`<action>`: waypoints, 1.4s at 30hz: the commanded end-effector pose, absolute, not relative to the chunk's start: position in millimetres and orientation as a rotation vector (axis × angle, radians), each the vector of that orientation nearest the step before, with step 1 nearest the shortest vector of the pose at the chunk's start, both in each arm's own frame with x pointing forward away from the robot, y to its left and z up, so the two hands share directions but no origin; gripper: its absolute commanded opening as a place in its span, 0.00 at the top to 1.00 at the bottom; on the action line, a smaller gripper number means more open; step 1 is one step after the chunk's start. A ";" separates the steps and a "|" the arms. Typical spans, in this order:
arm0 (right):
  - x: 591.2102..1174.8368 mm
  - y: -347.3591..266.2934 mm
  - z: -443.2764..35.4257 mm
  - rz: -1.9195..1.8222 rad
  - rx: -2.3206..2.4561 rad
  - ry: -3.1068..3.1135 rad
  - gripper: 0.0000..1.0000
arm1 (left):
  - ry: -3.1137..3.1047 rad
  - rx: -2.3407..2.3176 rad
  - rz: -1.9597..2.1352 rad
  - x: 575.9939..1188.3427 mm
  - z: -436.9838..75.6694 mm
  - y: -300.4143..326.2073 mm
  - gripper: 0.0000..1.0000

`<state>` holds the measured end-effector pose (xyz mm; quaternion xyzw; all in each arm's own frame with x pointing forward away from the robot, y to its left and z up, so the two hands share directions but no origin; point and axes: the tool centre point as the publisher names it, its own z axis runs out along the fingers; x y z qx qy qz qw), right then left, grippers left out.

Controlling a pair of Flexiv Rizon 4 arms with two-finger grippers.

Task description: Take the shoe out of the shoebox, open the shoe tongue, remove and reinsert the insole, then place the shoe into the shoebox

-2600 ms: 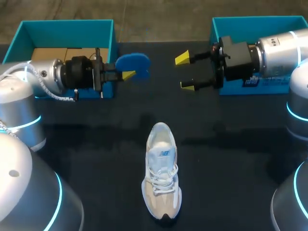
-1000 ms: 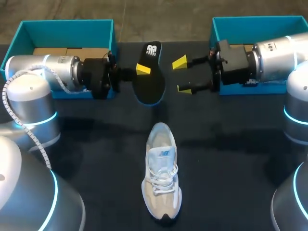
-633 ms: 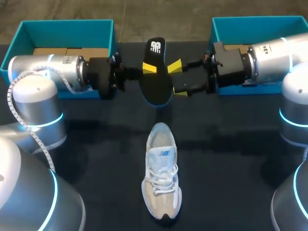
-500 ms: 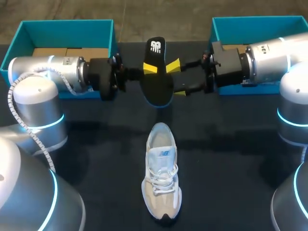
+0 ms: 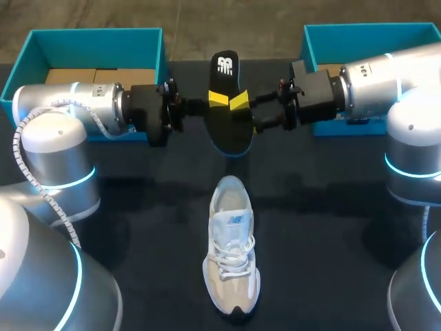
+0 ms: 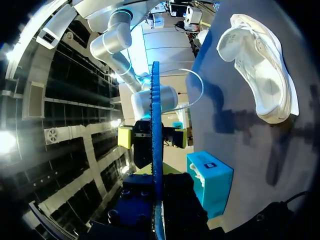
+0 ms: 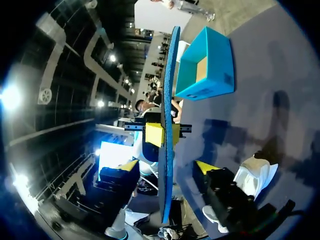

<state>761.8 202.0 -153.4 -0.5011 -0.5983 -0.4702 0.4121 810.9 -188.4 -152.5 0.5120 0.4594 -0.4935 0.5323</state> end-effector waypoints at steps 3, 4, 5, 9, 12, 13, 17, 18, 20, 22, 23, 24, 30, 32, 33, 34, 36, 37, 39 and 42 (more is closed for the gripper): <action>760.6 203.6 -153.7 -1.192 -1.260 -1.509 0.55 | 1.098 1.207 -1.176 808.6 -152.5 -188.9 1.00; 760.5 203.6 -153.5 -1.194 -1.259 -1.510 0.56 | 1.099 1.202 -1.180 808.5 -152.5 -188.8 1.00; 760.4 203.6 -153.5 -1.194 -1.259 -1.512 0.57 | 1.100 1.202 -1.181 808.5 -152.5 -188.7 1.00; 760.4 205.3 -154.1 -1.195 -1.258 -1.517 0.58 | 1.102 1.197 -1.179 808.6 -152.4 -188.7 1.00; 760.9 207.0 -153.6 -1.197 -1.255 -1.518 0.58 | 1.099 1.197 -1.176 807.8 -151.5 -189.2 1.00; 761.0 207.5 -153.1 -1.198 -1.254 -1.518 0.59 | 1.098 1.195 -1.175 807.6 -151.3 -189.2 1.00; 762.1 209.0 -153.2 -1.192 -1.254 -1.524 0.60 | 1.095 1.190 -1.174 807.3 -150.1 -188.3 1.00; 762.3 209.5 -153.7 -1.194 -1.254 -1.523 0.61 | 1.094 1.190 -1.174 807.2 -149.8 -188.0 1.00; 763.0 210.3 -154.9 -1.195 -1.256 -1.519 0.66 | 1.091 1.192 -1.171 807.1 -148.8 -188.1 1.00; 763.3 212.0 -154.9 -1.194 -1.254 -1.519 0.70 | 1.086 1.195 -1.164 806.7 -147.4 -188.1 1.00; 763.3 212.3 -154.7 -1.195 -1.253 -1.519 0.71 | 1.084 1.199 -1.160 806.6 -147.1 -188.0 1.00; 763.3 212.3 -154.7 -1.195 -1.253 -1.520 0.72 | 1.084 1.201 -1.157 806.6 -147.0 -188.0 1.00; 763.0 214.1 -154.7 -1.200 -1.252 -1.518 0.81 | 1.086 1.206 -1.157 807.5 -148.0 -188.5 1.00; 762.8 214.5 -154.7 -1.200 -1.252 -1.519 0.82 | 1.087 1.209 -1.157 808.1 -148.6 -188.4 1.00; 762.8 214.5 -154.7 -1.200 -1.252 -1.519 0.84 | 1.087 1.209 -1.156 808.4 -148.8 -188.3 1.00; 762.8 214.5 -154.8 -1.199 -1.253 -1.519 0.87 | 1.087 1.209 -1.157 808.9 -149.1 -188.0 1.00; 762.6 214.5 -154.8 -1.200 -1.254 -1.518 0.89 | 1.088 1.209 -1.156 809.6 -149.3 -187.4 1.00; 762.4 214.6 -154.8 -1.202 -1.251 -1.517 0.86 | 1.088 1.208 -1.155 809.8 -149.3 -187.0 1.00; 762.1 214.5 -154.8 -1.203 -1.250 -1.516 0.74 | 1.087 1.207 -1.153 810.3 -149.1 -185.7 1.00; 761.9 214.1 -155.1 -1.204 -1.248 -1.513 0.71 | 1.086 1.207 -1.157 810.6 -149.1 -185.5 1.00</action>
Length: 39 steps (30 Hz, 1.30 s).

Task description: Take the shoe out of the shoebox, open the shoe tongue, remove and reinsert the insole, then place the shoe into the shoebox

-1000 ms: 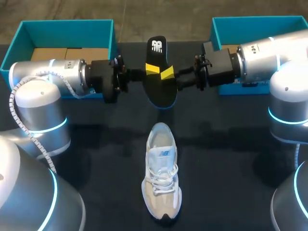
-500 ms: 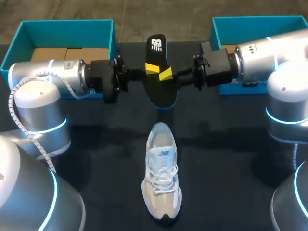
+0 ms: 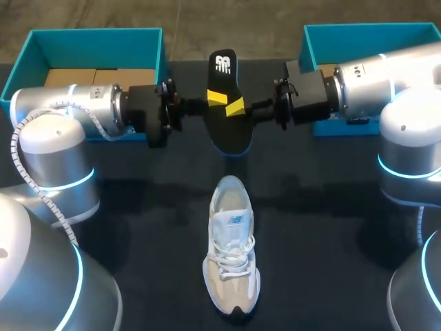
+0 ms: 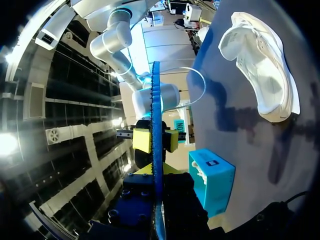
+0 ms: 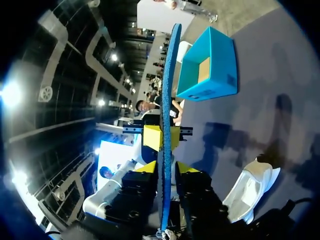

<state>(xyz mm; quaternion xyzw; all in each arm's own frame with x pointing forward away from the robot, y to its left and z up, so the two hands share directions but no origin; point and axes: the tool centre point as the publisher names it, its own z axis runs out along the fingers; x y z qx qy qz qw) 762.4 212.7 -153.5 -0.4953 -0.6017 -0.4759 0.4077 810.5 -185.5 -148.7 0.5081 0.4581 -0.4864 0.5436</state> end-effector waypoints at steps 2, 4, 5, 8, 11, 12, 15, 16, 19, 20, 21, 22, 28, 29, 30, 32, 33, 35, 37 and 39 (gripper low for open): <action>762.2 214.7 -155.0 -1.205 -1.245 -1.512 0.75 | 1.086 1.208 -1.155 810.7 -149.2 -185.5 1.00; 762.7 215.5 -154.5 -1.205 -1.242 -1.514 0.86 | 1.084 1.208 -1.154 810.7 -149.2 -185.5 1.00; 762.9 215.8 -154.4 -1.205 -1.241 -1.515 1.00 | 1.084 1.209 -1.154 810.8 -149.5 -185.8 1.00; 763.1 216.1 -154.4 -1.207 -1.240 -1.518 1.00 | 1.088 1.212 -1.157 810.7 -150.9 -187.0 1.00; 762.9 216.5 -154.4 -1.212 -1.237 -1.520 1.00 | 1.100 1.216 -1.158 810.1 -151.8 -187.3 1.00; 762.8 216.5 -154.5 -1.212 -1.236 -1.521 1.00 | 1.103 1.216 -1.158 810.1 -152.0 -187.2 1.00; 762.4 215.6 -155.3 -1.218 -1.231 -1.523 1.00 | 1.115 1.211 -1.165 809.1 -150.9 -184.0 0.00; 762.4 215.0 -155.7 -1.225 -1.228 -1.525 1.00 | 1.120 1.208 -1.166 808.2 -149.5 -181.8 0.00; 762.4 211.5 -156.6 -1.254 -1.217 -1.532 1.00 | 1.142 1.215 -1.173 804.9 -144.7 -172.5 0.00; 762.5 209.9 -157.1 -1.265 -1.212 -1.536 1.00 | 1.154 1.221 -1.167 804.0 -143.8 -169.0 0.00; 762.4 208.6 -157.5 -1.277 -1.205 -1.541 1.00 | 1.169 1.231 -1.172 802.9 -143.0 -164.6 0.00; 762.1 206.8 -158.0 -1.289 -1.197 -1.545 1.00 | 1.189 1.243 -1.181 802.0 -142.6 -160.1 0.00; 759.9 198.2 -159.4 -1.370 -1.139 -1.588 1.00 | 1.389 1.318 -1.179 800.1 -146.3 -128.4 0.00; 759.7 197.4 -159.7 -1.372 -1.137 -1.594 1.00 | 1.441 1.328 -1.184 800.3 -146.8 -123.4 0.00; 759.9 196.5 -160.5 -1.373 -1.136 -1.595 1.00 | 1.478 1.342 -1.160 799.8 -147.8 -119.1 0.00; 760.2 196.1 -161.3 -1.384 -1.126 -1.613 1.00 | 1.577 1.349 -1.173 799.4 -148.8 -110.4 0.00; 760.1 196.1 -161.8 -1.387 -1.126 -1.615 1.00 | 1.652 1.371 -1.136 798.7 -149.8 -107.1 0.00; 760.0 195.8 -163.7 -1.400 -1.149 -1.615 1.00 | 1.748 1.476 -1.006 796.3 -155.2 -100.5 0.00; 760.0 195.8 -163.7 -1.400 -1.149 -1.615 1.00 | 1.748 1.476 -1.006 796.3 -155.2 -100.5 0.00; 760.0 195.8 -163.7 -1.400 -1.149 -1.615 1.00 | 1.748 1.476 -1.006 796.3 -155.2 -100.5 0.00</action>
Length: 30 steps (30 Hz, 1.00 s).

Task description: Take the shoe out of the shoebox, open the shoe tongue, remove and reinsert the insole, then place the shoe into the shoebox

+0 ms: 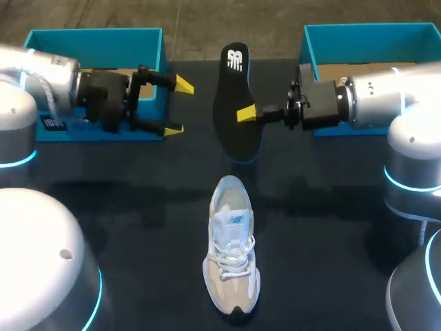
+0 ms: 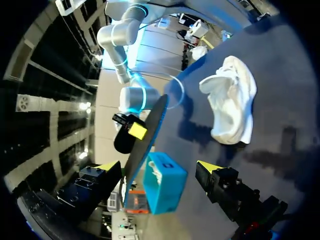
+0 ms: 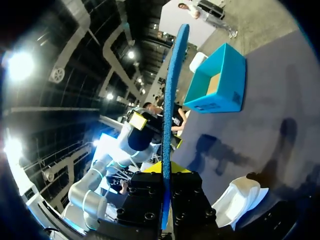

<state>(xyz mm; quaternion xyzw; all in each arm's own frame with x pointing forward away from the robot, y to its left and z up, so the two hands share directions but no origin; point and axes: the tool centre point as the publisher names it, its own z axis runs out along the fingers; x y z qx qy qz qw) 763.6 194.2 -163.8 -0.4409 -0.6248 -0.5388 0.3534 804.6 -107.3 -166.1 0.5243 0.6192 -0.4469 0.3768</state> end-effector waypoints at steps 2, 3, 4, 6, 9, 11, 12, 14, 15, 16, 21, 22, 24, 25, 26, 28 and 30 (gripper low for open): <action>760.0 195.8 -163.7 -1.400 -1.149 -1.615 1.00 | 1.748 1.476 -1.006 796.3 -155.2 -100.5 0.00; 760.0 195.8 -163.7 -1.400 -1.149 -1.615 1.00 | 1.748 1.476 -1.006 796.3 -155.2 -100.5 0.00; 760.0 195.8 -163.7 -1.400 -1.149 -1.615 1.00 | 1.748 1.476 -1.006 796.3 -155.2 -100.5 0.00; 760.0 195.8 -163.7 -1.400 -1.149 -1.615 1.00 | 1.748 1.476 -1.006 796.3 -155.2 -100.5 0.00; 760.0 195.8 -163.7 -1.400 -1.149 -1.615 1.00 | 1.748 1.476 -1.006 796.3 -155.2 -100.5 0.00; 760.0 195.8 -163.7 -1.400 -1.149 -1.615 1.00 | 1.748 1.476 -1.006 796.3 -155.2 -100.5 0.00; 760.0 195.8 -163.7 -1.400 -1.149 -1.615 1.00 | 1.833 1.448 -0.974 792.4 -157.5 -103.5 0.00; 760.7 197.1 -167.8 -1.416 -1.126 -1.627 1.00 | 1.925 1.396 -0.938 783.2 -161.8 -100.8 0.00; 760.3 196.7 -169.4 -1.428 -1.104 -1.637 1.00 | 2.003 1.354 -0.923 780.5 -162.6 -98.7 0.00; 759.4 196.7 -170.4 -1.445 -1.092 -1.647 1.00 | 2.034 1.330 -0.914 775.8 -164.0 -95.6 0.00; 756.8 195.5 -175.2 -1.486 -1.052 -1.666 1.00 | 2.287 1.182 -0.831 757.9 -173.6 -88.7 0.00; 756.2 195.2 -176.0 -1.494 -1.052 -1.671 1.00 | 2.323 1.165 -0.825 755.6 -176.4 -87.9 0.00; 755.5 193.7 -178.1 -1.512 -1.031 -1.676 1.00 | 2.426 1.085 -0.815 753.5 -182.0 -85.9 0.00; 755.2 193.5 -180.0 -1.511 -1.033 -1.677 1.00 | 2.454 1.069 -0.823 750.2 -184.3 -84.5 0.00; 754.6 193.3 -181.6 -1.519 -1.020 -1.683 1.00 | 2.515 1.013 -0.808 747.9 -186.6 -83.5 0.00; 752.9 193.7 -186.7 -1.527 -1.031 -1.693 1.00 | 2.579 0.937 -0.650 740.2 -192.3 -83.1 0.00; 752.9 193.7 -186.7 -1.527 -1.031 -1.693 1.00 | 2.579 0.937 -0.650 740.2 -192.3 -83.1 0.00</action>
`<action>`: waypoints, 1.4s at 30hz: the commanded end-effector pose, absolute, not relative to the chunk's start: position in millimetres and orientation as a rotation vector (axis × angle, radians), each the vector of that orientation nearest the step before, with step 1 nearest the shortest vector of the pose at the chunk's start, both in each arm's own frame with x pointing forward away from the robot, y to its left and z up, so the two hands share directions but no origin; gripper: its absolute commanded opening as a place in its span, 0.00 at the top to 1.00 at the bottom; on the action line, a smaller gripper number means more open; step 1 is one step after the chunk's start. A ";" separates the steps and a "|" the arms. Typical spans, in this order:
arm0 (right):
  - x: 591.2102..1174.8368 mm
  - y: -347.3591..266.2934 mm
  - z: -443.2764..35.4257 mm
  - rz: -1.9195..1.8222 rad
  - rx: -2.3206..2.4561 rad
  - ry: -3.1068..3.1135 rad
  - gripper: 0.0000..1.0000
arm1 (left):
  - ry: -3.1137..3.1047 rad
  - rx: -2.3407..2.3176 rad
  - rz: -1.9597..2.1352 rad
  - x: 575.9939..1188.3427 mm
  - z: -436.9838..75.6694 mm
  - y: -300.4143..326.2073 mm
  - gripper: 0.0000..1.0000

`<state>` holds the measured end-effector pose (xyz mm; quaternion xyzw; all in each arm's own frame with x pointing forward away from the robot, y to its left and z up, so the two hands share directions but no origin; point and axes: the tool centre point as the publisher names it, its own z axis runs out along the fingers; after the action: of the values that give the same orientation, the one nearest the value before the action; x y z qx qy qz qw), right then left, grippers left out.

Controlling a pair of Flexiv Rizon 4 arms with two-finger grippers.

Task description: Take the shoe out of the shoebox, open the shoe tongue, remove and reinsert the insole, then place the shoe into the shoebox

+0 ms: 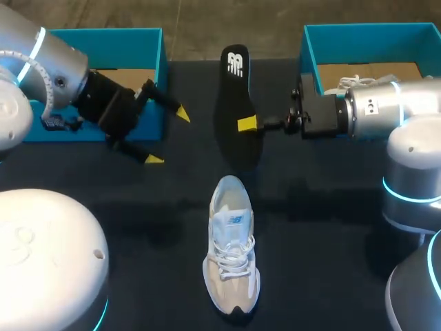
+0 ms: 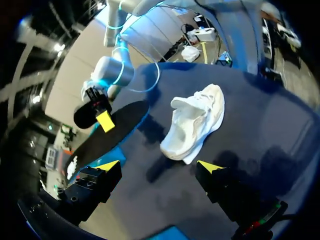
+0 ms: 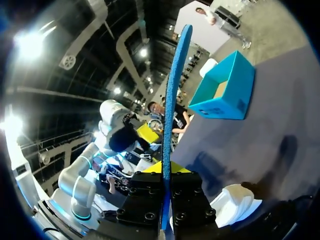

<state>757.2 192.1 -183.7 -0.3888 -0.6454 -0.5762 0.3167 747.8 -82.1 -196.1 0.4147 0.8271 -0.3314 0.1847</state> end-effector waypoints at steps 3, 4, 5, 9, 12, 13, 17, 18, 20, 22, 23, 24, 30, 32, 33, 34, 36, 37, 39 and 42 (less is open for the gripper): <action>752.9 193.7 -186.7 -1.527 -1.031 -1.693 1.00 | 2.579 0.937 -0.650 740.2 -192.3 -83.1 0.00; 752.9 193.7 -186.7 -1.527 -1.031 -1.693 1.00 | 2.579 0.937 -0.650 740.2 -192.3 -83.1 0.00; 752.9 193.7 -186.7 -1.527 -1.031 -1.693 1.00 | 2.579 0.937 -0.650 740.2 -192.3 -83.1 0.00; 752.9 193.7 -186.7 -1.527 -1.031 -1.693 1.00 | 2.579 0.937 -0.650 740.2 -192.3 -83.1 0.00; 752.9 193.7 -186.7 -1.527 -1.031 -1.693 1.00 | 2.579 0.937 -0.650 740.2 -192.3 -83.1 0.00; 751.5 195.6 -189.6 -1.529 -1.024 -1.697 1.00 | 2.612 0.897 -0.633 738.4 -197.2 -86.4 0.00; 746.4 197.9 -203.2 -1.569 -0.985 -1.698 1.00 | 2.740 0.793 -0.648 731.2 -213.0 -90.9 0.00; 746.2 198.5 -206.7 -1.568 -0.982 -1.703 1.00 | 2.778 0.743 -0.641 730.1 -216.4 -90.5 0.00; 745.3 199.5 -211.9 -1.578 -0.953 -1.705 1.00 | 2.816 0.684 -0.646 728.0 -223.1 -89.3 0.00; 744.9 200.4 -216.0 -1.586 -0.934 -1.720 1.00 | 2.842 0.648 -0.657 724.7 -229.6 -88.6 0.00; 744.6 200.3 -217.5 -1.595 -0.914 -1.713 1.00 | 2.853 0.628 -0.672 723.0 -232.5 -88.0 0.00; 744.4 199.8 -218.6 -1.602 -0.907 -1.718 1.00 | 2.870 0.602 -0.669 722.3 -236.2 -87.8 0.00; 744.4 199.4 -222.5 -1.664 -0.883 -1.781 1.00 | 2.953 0.521 -0.690 720.6 -255.6 -89.8 0.00; 746.4 199.6 -225.8 -1.682 -0.897 -1.794 1.00 | 2.978 0.493 -0.681 720.9 -260.3 -89.6 0.00; 746.4 199.6 -225.8 -1.682 -0.897 -1.794 1.00 | 2.978 0.493 -0.681 720.9 -260.3 -89.6 0.00; 746.4 199.6 -225.8 -1.682 -0.897 -1.794 1.00 | 2.978 0.493 -0.681 720.9 -260.3 -89.6 0.00; 746.4 199.6 -225.8 -1.682 -0.897 -1.794 1.00 | 2.978 0.493 -0.681 720.9 -260.3 -89.6 0.00; 746.4 199.6 -225.8 -1.682 -0.897 -1.794 1.00 | 2.978 0.493 -0.681 720.9 -260.3 -89.6 0.00; 746.4 199.6 -225.8 -1.682 -0.897 -1.794 1.00 | 2.978 0.493 -0.681 720.9 -260.3 -89.6 0.00; 746.4 199.6 -225.8 -1.682 -0.897 -1.794 1.00 | 2.978 0.493 -0.681 720.9 -260.3 -89.6 0.00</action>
<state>747.0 198.6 -225.5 -0.3303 -0.6622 -0.6203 0.2599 721.0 -89.0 -260.1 0.1597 0.9616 -0.2219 0.0235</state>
